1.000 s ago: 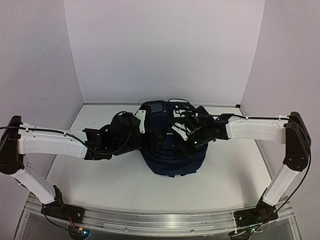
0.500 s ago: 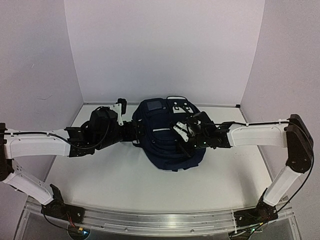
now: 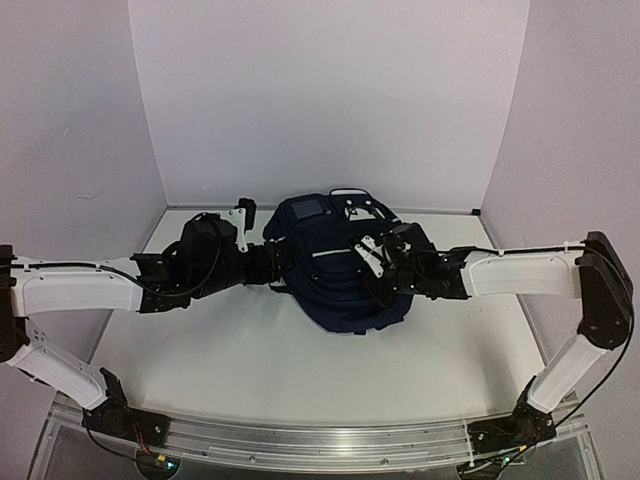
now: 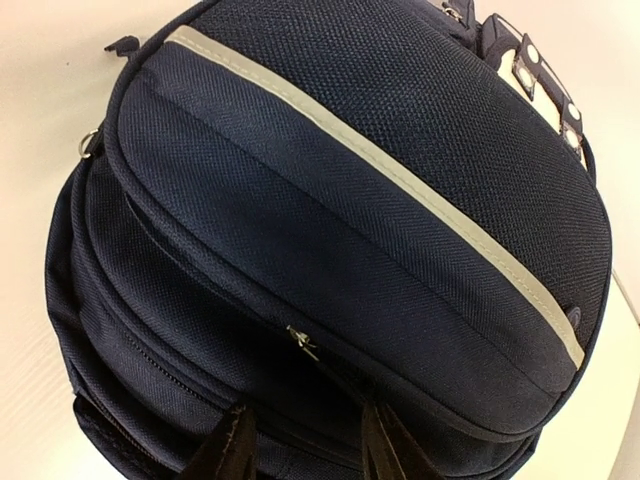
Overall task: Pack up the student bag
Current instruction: Zip the student bag at the center of the board.
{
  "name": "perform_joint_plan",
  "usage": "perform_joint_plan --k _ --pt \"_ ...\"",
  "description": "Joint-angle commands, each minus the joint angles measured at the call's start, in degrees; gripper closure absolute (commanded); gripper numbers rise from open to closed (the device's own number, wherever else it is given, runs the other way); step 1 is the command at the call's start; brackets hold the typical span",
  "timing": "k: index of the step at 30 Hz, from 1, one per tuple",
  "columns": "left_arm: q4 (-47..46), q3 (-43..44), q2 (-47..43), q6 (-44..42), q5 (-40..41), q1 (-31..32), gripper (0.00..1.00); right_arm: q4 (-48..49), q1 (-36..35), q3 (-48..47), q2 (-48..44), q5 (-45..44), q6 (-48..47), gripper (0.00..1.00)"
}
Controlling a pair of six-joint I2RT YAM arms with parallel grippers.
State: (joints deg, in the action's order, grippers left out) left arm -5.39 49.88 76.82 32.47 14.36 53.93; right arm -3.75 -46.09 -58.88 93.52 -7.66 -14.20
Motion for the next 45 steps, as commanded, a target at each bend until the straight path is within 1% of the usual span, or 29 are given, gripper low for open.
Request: perform_joint_plan --k 1,3,7,13,16,21,26,31,35,37,42,43,45 --pt "1.20 3.10 0.84 -1.52 -1.22 -0.39 0.34 -1.48 0.55 -3.73 -2.35 4.27 3.57 0.61" --pt "1.19 3.13 0.69 -1.40 -1.38 -0.41 0.34 -2.52 0.56 -4.15 -2.73 5.90 4.30 0.57" --pt "0.91 2.65 0.27 -1.20 -1.44 -0.41 0.34 -3.37 0.69 -4.25 -2.86 6.34 5.39 0.54" --pt "0.82 2.92 0.47 -1.27 -1.44 -0.41 0.34 -2.10 0.69 -4.90 0.65 -1.47 3.99 0.57" --pt "0.84 3.10 0.57 -1.48 -1.49 -0.39 0.34 -0.54 0.67 -4.25 2.20 -2.31 3.22 0.57" --pt "0.82 2.95 0.18 -1.87 -1.45 -0.40 0.34 2.67 0.66 -1.29 2.35 -4.33 0.92 0.55" --pt "1.24 3.50 1.19 -3.12 -0.94 -0.43 0.34 5.70 0.67 0.31 2.66 -7.13 -1.60 0.65" --pt "1.46 4.43 2.08 -3.54 -1.08 -0.57 0.34 6.81 0.66 3.01 0.85 -7.19 -2.22 0.67" --pt "1.21 4.67 2.44 -3.77 -1.22 -0.86 0.34 6.95 0.65 3.70 0.37 -7.54 -1.08 0.72" --pt "0.98 4.75 2.77 -3.73 -1.55 -0.96 0.34 7.17 0.65 3.69 1.15 -6.58 -0.76 0.73" --pt "1.97 5.74 3.19 -3.91 -1.81 -1.07 0.34 7.25 0.57 4.60 2.01 -3.33 -1.78 0.79" --pt "1.97 5.63 3.11 -3.94 -1.74 -1.14 0.34 7.26 0.60 4.56 1.98 -2.95 -2.13 0.76" --pt "1.98 5.52 3.07 -4.03 -1.70 -1.28 0.34 7.28 0.60 3.91 2.32 -2.62 -2.64 0.68"
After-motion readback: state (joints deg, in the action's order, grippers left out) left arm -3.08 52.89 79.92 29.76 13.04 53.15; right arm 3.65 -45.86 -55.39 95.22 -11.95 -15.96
